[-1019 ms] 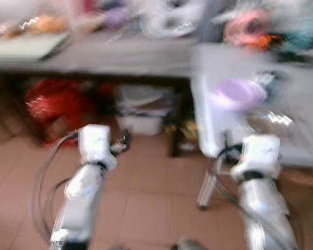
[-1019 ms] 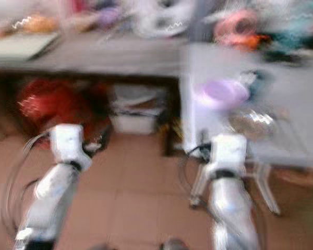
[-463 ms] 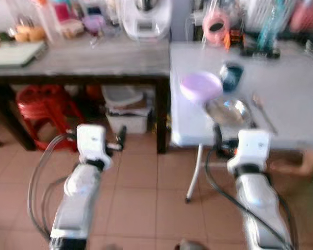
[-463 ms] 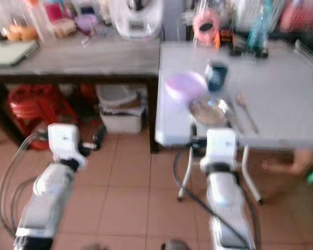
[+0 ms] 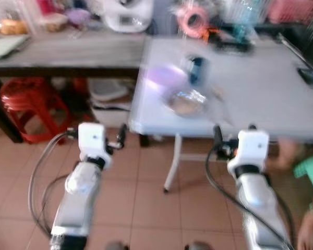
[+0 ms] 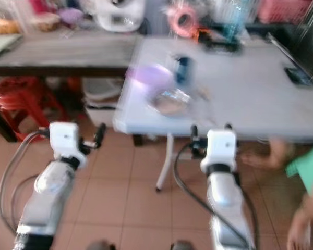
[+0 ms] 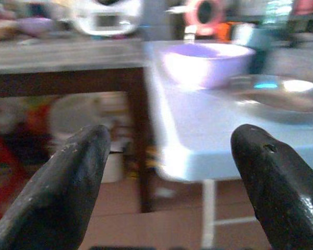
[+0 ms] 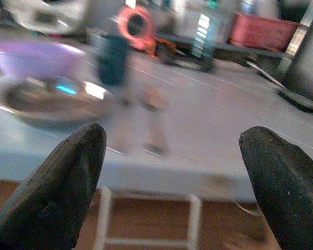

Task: Setting the table

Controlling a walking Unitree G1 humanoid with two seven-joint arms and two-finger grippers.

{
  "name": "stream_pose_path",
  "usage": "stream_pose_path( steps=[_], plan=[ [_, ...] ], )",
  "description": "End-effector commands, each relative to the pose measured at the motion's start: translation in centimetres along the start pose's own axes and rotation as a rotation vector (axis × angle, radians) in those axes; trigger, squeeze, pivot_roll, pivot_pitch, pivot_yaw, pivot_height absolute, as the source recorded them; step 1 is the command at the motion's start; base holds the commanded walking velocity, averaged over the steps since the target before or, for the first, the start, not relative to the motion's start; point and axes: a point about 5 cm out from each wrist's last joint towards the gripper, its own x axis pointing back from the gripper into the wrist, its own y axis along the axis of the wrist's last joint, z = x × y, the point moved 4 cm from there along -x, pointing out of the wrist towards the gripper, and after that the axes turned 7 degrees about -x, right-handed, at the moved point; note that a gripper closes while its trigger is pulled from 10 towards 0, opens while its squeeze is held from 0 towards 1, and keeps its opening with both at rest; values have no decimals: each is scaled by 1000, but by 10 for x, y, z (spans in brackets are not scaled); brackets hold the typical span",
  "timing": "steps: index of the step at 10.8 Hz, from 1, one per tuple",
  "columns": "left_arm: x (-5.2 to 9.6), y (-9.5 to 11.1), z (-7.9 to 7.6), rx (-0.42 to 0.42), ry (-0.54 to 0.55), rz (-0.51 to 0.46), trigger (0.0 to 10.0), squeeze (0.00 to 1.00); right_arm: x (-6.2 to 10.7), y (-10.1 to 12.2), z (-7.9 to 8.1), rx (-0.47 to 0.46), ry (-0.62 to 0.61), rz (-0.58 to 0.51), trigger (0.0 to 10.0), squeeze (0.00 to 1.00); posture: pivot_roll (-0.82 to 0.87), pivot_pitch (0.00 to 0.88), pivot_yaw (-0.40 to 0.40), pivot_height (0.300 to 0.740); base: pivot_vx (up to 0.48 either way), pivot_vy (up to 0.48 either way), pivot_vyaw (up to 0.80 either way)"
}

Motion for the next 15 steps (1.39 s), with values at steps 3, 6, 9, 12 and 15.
stream_pose_path(
  steps=[3, 6, 9, 12, 15],
  plan=[
    [-2, 10, 4, -26, -20, -44, 10000, 0, -5, 10, 10, -36, 23, -42, 10000, 0, -47, 0, 55, 740, 0, 0, 0],
    [-4, 12, 1, -22, -33, -59, 10000, 0, -8, 12, 11, -44, 31, -50, 10000, 0, -51, 0, 56, 740, 202, 0, 0],
    [-4, 13, -2, -28, -51, -67, 10000, 0, -7, 11, 12, -49, 31, -49, 10000, 0, -51, 0, 59, 740, 334, 0, 0],
    [-4, 13, -4, -40, -54, -70, 10000, 0, -7, 11, 13, -51, 29, -51, 10000, 0, -51, 0, 62, 740, 371, 0, 0],
    [-4, 12, -3, -47, -45, -70, 10000, 0, -5, 13, 17, -40, 57, -61, 10000, 0, -50, 0, 62, 740, 376, 0, 267]
  ],
)
